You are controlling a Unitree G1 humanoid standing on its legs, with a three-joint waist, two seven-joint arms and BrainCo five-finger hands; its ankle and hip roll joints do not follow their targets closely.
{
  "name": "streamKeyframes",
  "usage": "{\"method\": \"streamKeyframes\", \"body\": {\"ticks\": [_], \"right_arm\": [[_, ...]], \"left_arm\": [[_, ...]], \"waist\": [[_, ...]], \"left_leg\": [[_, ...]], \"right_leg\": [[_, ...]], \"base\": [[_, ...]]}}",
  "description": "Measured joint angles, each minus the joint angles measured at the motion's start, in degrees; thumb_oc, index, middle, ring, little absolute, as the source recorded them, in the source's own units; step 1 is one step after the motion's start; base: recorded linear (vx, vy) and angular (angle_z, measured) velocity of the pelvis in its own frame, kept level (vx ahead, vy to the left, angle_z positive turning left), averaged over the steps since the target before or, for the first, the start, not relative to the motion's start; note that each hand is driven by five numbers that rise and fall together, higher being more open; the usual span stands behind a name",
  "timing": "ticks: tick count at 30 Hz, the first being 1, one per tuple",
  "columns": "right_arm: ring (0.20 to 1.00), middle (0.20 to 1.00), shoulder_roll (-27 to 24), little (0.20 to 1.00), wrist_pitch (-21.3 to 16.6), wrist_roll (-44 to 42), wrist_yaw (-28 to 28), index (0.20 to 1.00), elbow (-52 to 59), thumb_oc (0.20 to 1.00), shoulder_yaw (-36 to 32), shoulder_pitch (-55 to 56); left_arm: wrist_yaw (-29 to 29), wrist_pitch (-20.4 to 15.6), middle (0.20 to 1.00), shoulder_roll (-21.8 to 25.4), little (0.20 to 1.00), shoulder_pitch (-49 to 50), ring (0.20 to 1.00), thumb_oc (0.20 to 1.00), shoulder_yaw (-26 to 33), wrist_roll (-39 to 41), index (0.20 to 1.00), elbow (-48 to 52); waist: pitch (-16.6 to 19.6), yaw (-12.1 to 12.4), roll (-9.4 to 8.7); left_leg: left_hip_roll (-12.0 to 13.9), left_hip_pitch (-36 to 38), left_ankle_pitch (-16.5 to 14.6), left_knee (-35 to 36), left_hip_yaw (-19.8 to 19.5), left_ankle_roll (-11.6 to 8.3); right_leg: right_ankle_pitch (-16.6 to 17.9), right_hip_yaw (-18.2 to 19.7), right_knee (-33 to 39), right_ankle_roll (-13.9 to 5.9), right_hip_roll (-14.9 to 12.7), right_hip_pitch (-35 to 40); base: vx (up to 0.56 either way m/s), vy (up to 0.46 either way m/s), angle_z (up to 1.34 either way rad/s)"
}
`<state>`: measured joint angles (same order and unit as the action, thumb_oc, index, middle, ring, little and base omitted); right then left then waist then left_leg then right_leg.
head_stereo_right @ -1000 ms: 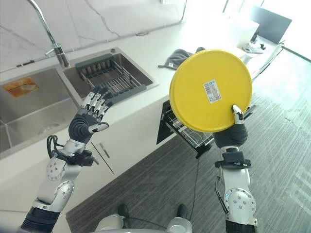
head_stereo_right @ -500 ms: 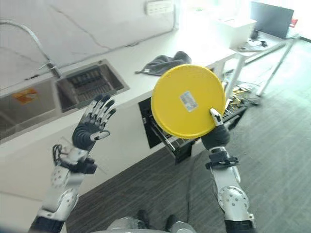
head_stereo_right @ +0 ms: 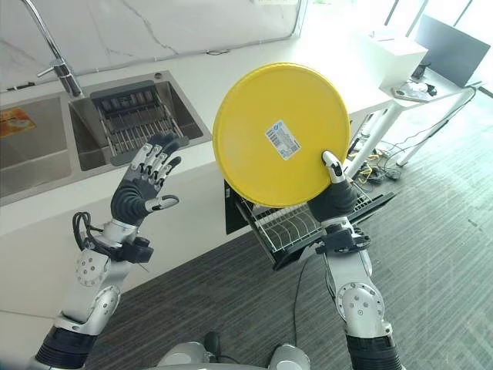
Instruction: Place the dishes in the dishwasher.
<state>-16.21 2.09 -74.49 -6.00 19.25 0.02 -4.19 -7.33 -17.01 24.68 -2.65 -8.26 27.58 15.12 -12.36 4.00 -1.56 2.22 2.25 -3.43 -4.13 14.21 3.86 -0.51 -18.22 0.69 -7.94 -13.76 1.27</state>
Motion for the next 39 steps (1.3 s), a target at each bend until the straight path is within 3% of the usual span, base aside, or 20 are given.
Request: {"method": "streamKeyframes", "body": {"ticks": [4,5,6,7,9,12,14,15,17,18,20,23,26,27,31,32,34,36,38,39], "right_arm": [[0.2,0.2,0.1,0.2,-0.1,0.0,0.3,0.2,-1.1,0.2,-0.2,1.3],[0.2,0.2,0.4,0.2,-0.2,0.0,0.3,0.2,-1.1,0.2,0.1,2.4],[0.2,0.2,0.5,0.2,-0.2,0.1,0.3,0.2,-1.0,0.2,0.2,3.5],[0.2,0.2,0.3,0.2,-0.2,0.1,0.4,0.2,-0.8,0.2,0.2,4.2],[0.2,0.2,-1.2,0.2,-0.9,0.1,1.6,0.2,-1.4,0.2,0.0,4.4],[0.2,0.2,-5.2,0.2,-1.5,0.3,2.8,0.2,-2.7,0.2,0.0,3.6],[0.2,0.2,-5.8,0.2,-1.7,1.4,2.9,0.2,-2.9,0.2,0.2,3.3],[0.2,0.2,-6.0,0.2,-1.8,2.3,3.0,0.2,-2.8,0.2,0.3,3.5],[0.2,0.2,-5.9,0.2,-2.7,4.5,3.1,0.2,-2.7,0.2,0.0,4.9],[0.2,0.2,-5.2,0.2,-3.7,6.3,3.3,0.2,-2.8,0.2,-0.1,6.0],[0.2,0.2,-3.3,0.2,-5.9,11.0,4.2,0.2,-2.7,0.2,0.1,6.7],[0.2,0.2,-3.6,0.2,-8.0,15.9,5.3,0.2,-2.7,0.2,-1.5,6.5],[0.2,0.2,-4.2,0.2,-8.6,17.2,5.4,0.2,-2.7,0.2,-4.8,6.6],[0.2,0.2,-4.5,0.2,-8.9,17.3,5.4,0.2,-2.7,0.2,-5.8,6.7],[0.2,0.2,-3.8,0.2,-9.5,20.2,6.2,0.2,-2.0,0.2,-6.2,7.5],[0.2,0.2,-2.4,0.2,-10.5,22.7,7.5,0.2,-0.3,0.2,-5.8,7.7],[0.2,0.2,-1.2,0.2,-11.8,23.8,8.2,0.2,1.3,0.2,-5.4,7.8],[0.2,0.2,-0.2,0.2,-13.4,25.7,8.4,0.2,1.3,0.2,-5.1,8.5],[0.2,0.2,-0.4,0.2,-14.1,27.9,8.4,0.2,1.2,0.2,-4.9,7.6],[0.2,0.2,-1.9,0.2,-14.9,29.8,8.3,0.2,-0.3,0.2,-4.9,6.3]], "left_arm": [[-1.0,0.0,1.0,-2.0,1.0,1.4,1.0,1.0,0.0,0.0,1.0,0.0],[-1.7,0.0,1.0,-1.8,1.0,2.6,1.0,1.0,1.0,0.0,1.0,0.2],[-2.1,-0.1,1.0,-1.8,1.0,4.1,1.0,1.0,2.1,0.0,1.0,0.6],[-2.1,-0.4,1.0,-1.5,1.0,5.9,1.0,1.0,2.8,0.0,1.0,1.3],[-2.3,-0.3,1.0,-1.7,1.0,8.3,1.0,1.0,2.5,0.0,1.0,1.8],[-1.5,-0.3,1.0,-1.9,1.0,8.7,1.0,1.0,2.0,1.0,1.0,1.8],[-1.2,-0.3,1.0,-3.5,1.0,9.2,1.0,1.0,1.0,1.2,1.0,1.6],[-1.2,-0.3,1.0,-3.8,1.0,9.6,1.0,1.0,0.9,1.2,1.0,1.5],[-1.3,-0.4,1.0,-3.4,1.0,9.5,1.0,1.0,0.8,1.2,1.0,1.5],[-2.0,-0.4,1.0,-3.6,1.0,9.2,1.0,1.0,0.5,1.8,1.0,0.7],[-2.9,-0.3,1.0,-2.9,1.0,8.4,1.0,1.0,-0.3,2.8,1.0,0.1],[-3.4,-0.2,1.0,-2.9,1.0,5.4,1.0,1.0,-1.1,2.8,1.0,0.0],[-2.6,-0.3,1.0,-3.1,1.0,3.7,1.0,1.0,-1.2,2.8,1.0,0.0],[-2.0,-0.3,1.0,-3.1,1.0,3.3,1.0,1.0,-1.1,2.8,1.0,0.0],[-1.3,0.3,1.0,-3.1,1.0,1.9,1.0,1.0,-0.1,2.8,1.0,0.0],[-1.5,1.1,1.0,-2.8,1.0,1.9,1.0,1.0,0.1,2.8,1.0,0.1],[-2.0,1.3,1.0,-1.4,1.0,1.7,1.0,1.0,0.2,2.4,1.0,-0.1],[-2.1,1.3,1.0,0.6,1.0,1.9,1.0,1.0,0.9,0.5,1.0,-0.2],[-1.7,1.3,1.0,2.5,1.0,1.3,1.0,1.0,1.8,0.5,1.0,0.0],[-1.2,1.3,1.0,3.4,1.0,0.4,1.0,1.0,2.1,0.2,1.0,0.0]], "waist": [[0.3,-2.4,-0.71],[1.1,-2.5,-1.9],[2.0,-2.5,-3.08],[2.2,-1.8,-3.42],[2.4,-2.2,-0.06],[2.9,-3.1,1.43],[2.9,-2.9,1.33],[2.9,-2.5,1.15],[2.7,-2.0,0.2],[2.7,-2.1,-0.05],[2.6,-2.3,-0.12],[2.2,-4.2,1.8],[1.6,-5.1,3.2],[1.1,-5.3,3.88],[0.1,-4.9,0.14],[-0.5,-4.1,-0.92],[-1.2,-3.7,-2.11],[-1.4,-3.9,-2.8],[-1.3,-3.5,-4.06],[-0.9,-3.4,-4.85]], "left_leg": [[0.6,0.8,0.1,0.3,-6.2,-3.8],[0.8,1.0,0.3,0.8,-7.8,-5.47],[1.5,0.8,0.5,1.2,-8.8,-7.01],[3.3,0.6,1.1,1.2,-9.3,-9.16],[10.1,-0.3,2.7,1.4,-10.4,-11.47],[15.4,-0.3,6.2,1.9,-9.0,-11.62],[16.0,-2.5,9.4,-0.3,-9.0,-9.74],[15.9,-4.3,11.6,-1.7,-9.0,-8.28],[14.9,-8.6,19.6,-2.7,-8.7,-9.14],[13.4,-9.4,19.6,-2.9,-7.1,-8.92],[9.4,-7.1,13.4,0.9,0.6,-9.93],[10.2,-2.1,12.5,9.4,8.6,-10.22],[10.4,0.7,12.2,9.4,5.1,-9.8],[9.5,1.6,9.2,9.5,4.8,-10.04],[2.5,2.3,6.8,9.1,5.4,-6.58],[0.5,2.3,6.0,9.1,5.2,-4.92],[-0.2,2.5,5.1,8.9,5.1,-2.86],[0.8,1.8,4.3,7.7,5.0,-1.92],[0.6,1.6,4.3,7.9,5.0,-1.9],[0.4,0.7,4.3,7.8,4.7,-1.9]], "right_leg": [[10.2,14.2,4.8,-2.22,-0.9,1.2],[11.4,15.3,4.8,-2.29,-1.2,1.3],[8.9,16.4,4.8,-3.7,-0.7,1.8],[5.6,17.2,4.4,-2.95,1.0,2.5],[5.3,15.5,4.3,-0.11,8.3,2.4],[4.1,14.2,4.3,4.01,14.2,2.7],[3.4,13.1,2.8,5.6,15.0,1.9],[2.4,12.2,1.3,6.95,15.0,0.9],[1.5,8.7,0.7,8.87,14.0,-0.1],[1.9,4.9,1.7,9.44,12.7,0.9],[2.5,0.6,3.8,8.73,10.7,2.0],[3.8,-2.9,4.4,6.93,11.2,1.7],[5.2,-1.3,4.3,5.63,11.0,0.6],[5.8,-0.5,4.3,4.92,10.2,0.6],[8.2,0.3,3.8,1.54,3.3,0.5],[8.4,0.5,-0.3,0.84,1.3,-1.4],[8.9,1.1,-7.6,0.21,-0.5,-4.9],[8.7,5.6,-17.8,-1.68,-1.7,-11.2],[7.7,4.5,-11.9,-1.7,-1.7,-10.3],[9.1,4.7,-0.7,-3.1,-1.8,-7.2]], "base": [[0.21,-0.439,0.68],[0.18,-0.596,0.71],[0.12,-0.524,0.6],[0.11,-0.56,0.38],[0.11,-0.559,0.19],[0.1,-0.603,0.1],[0.04,-0.438,0.23],[0.0,-0.299,0.66],[0.02,-0.129,1.01],[0.04,0.042,1.23],[0.03,0.15,1.08],[0.09,0.298,0.91],[0.19,0.432,0.02],[0.17,0.351,-0.38],[0.14,0.337,0.0],[0.13,0.351,0.13],[0.11,0.153,0.09],[0.1,-0.168,0.18],[0.1,-0.389,0.21],[0.08,-0.445,0.19]]}}
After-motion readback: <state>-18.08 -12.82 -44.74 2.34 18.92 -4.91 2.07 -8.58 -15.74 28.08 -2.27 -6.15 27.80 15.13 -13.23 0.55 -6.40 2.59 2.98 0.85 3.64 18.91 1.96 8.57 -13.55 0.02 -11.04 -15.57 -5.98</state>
